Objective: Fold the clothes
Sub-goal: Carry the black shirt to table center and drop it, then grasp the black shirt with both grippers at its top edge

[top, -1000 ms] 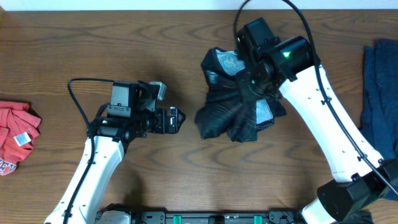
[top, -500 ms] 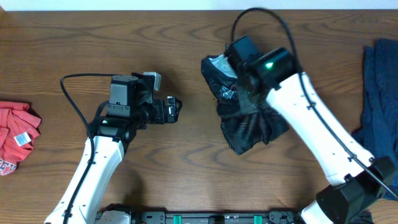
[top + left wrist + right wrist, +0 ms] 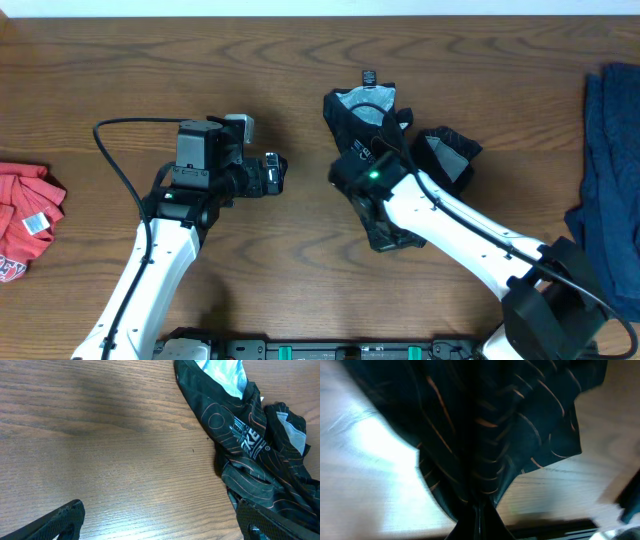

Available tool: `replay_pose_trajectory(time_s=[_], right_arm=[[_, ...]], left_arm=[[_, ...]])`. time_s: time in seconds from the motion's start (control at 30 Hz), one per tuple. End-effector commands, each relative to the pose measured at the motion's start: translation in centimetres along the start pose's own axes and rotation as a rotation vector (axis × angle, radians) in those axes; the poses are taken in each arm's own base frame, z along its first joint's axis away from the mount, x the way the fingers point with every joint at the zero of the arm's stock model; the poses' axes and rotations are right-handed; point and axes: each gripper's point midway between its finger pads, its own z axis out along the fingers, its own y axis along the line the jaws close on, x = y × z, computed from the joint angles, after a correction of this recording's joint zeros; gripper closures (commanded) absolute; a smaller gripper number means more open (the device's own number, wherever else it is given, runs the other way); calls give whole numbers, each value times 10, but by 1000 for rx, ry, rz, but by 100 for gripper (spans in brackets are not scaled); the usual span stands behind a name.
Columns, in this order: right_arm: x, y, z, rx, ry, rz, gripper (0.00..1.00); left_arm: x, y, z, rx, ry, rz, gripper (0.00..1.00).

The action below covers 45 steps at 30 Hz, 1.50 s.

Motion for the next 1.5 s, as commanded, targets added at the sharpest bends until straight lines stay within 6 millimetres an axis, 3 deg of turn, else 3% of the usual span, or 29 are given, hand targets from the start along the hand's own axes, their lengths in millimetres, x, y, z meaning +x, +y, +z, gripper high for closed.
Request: replay_pose_trajectory(time_s=[0.0, 0.17, 0.43, 0.67, 0.77, 0.83, 0.87, 0.93, 0.97, 1.07, 1.2, 1.3, 1.33, 1.4, 1.47], right_arm=[[0, -23, 6, -5, -17, 202, 99], [-12, -54, 21, -70, -24, 384, 99], [-49, -124, 34, -200, -64, 671, 99], [-40, -207, 59, -203, -46, 869, 99], [-33, -229, 66, -205, -44, 893, 99], [-34, -228, 66, -258, -50, 871, 99], [-39, -224, 64, -308, -65, 839, 94], [-55, -211, 57, -418, -125, 746, 47], [-62, -206, 53, -454, -151, 713, 31], [-78, -190, 40, -522, -211, 614, 18], [-97, -165, 17, -572, -273, 495, 13], [-111, -140, -7, -629, -319, 403, 39], [-114, -133, -14, -639, -332, 374, 39], [-120, -123, -28, -643, -357, 330, 27], [-125, -119, -43, -644, -385, 304, 25]], left_arm=[[-6, -1, -1, -7, -13, 4, 2], [-6, -1, -1, -7, -13, 5, 2], [-6, -1, -1, -6, -12, 5, 2], [-8, -2, -1, -4, -22, 8, 2], [-10, -2, -1, -2, -29, 10, 2], [-11, -2, -1, -1, -33, 11, 2], [-12, -3, -1, 0, -35, 11, 2], [-13, -3, 0, 2, -42, -8, 2], [-15, -3, 0, 3, -47, -15, 2], [-17, -3, 1, 6, -55, -18, 2], [-16, -13, 6, 46, -44, -6, 2], [-10, -29, 20, 109, -12, 15, 5], [-7, -34, 27, 124, 3, 24, 6], [-1, -40, 42, 138, 29, 24, 6], [4, -46, 57, 154, 48, 5, 11]])
